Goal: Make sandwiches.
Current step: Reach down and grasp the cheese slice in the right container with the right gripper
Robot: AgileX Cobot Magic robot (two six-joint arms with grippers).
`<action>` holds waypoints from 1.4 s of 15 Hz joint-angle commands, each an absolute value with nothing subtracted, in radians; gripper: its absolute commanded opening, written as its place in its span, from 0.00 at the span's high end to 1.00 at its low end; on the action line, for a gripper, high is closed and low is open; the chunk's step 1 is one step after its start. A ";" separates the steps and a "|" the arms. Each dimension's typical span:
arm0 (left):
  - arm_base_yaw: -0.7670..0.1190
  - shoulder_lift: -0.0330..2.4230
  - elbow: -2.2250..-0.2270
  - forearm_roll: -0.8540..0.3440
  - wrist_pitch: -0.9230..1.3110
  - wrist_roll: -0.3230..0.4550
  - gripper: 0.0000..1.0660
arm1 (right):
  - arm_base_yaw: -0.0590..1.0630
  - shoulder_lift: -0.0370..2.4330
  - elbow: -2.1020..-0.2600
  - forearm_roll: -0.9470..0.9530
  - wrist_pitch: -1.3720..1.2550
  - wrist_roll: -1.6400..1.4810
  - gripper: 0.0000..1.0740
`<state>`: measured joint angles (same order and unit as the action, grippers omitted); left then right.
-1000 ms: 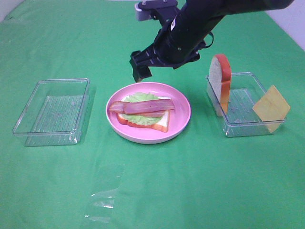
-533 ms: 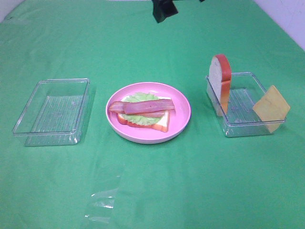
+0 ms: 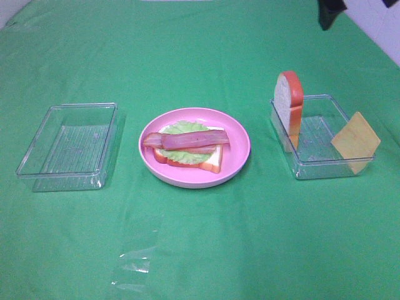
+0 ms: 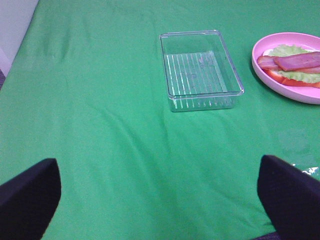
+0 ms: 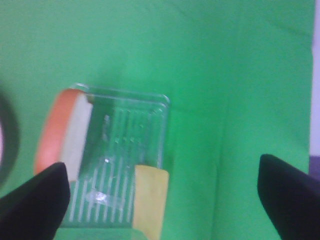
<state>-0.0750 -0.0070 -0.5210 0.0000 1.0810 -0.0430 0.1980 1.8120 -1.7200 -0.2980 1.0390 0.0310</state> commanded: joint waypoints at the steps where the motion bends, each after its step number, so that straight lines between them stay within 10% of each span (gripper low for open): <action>1: -0.075 -0.020 -0.519 -0.006 1.076 -0.045 0.06 | 0.062 1.837 -1.725 -0.220 1.117 0.022 0.08; 21: -0.075 -0.020 -0.519 -0.006 1.076 -0.045 0.06 | -0.067 2.102 -1.724 0.112 1.234 -0.138 0.08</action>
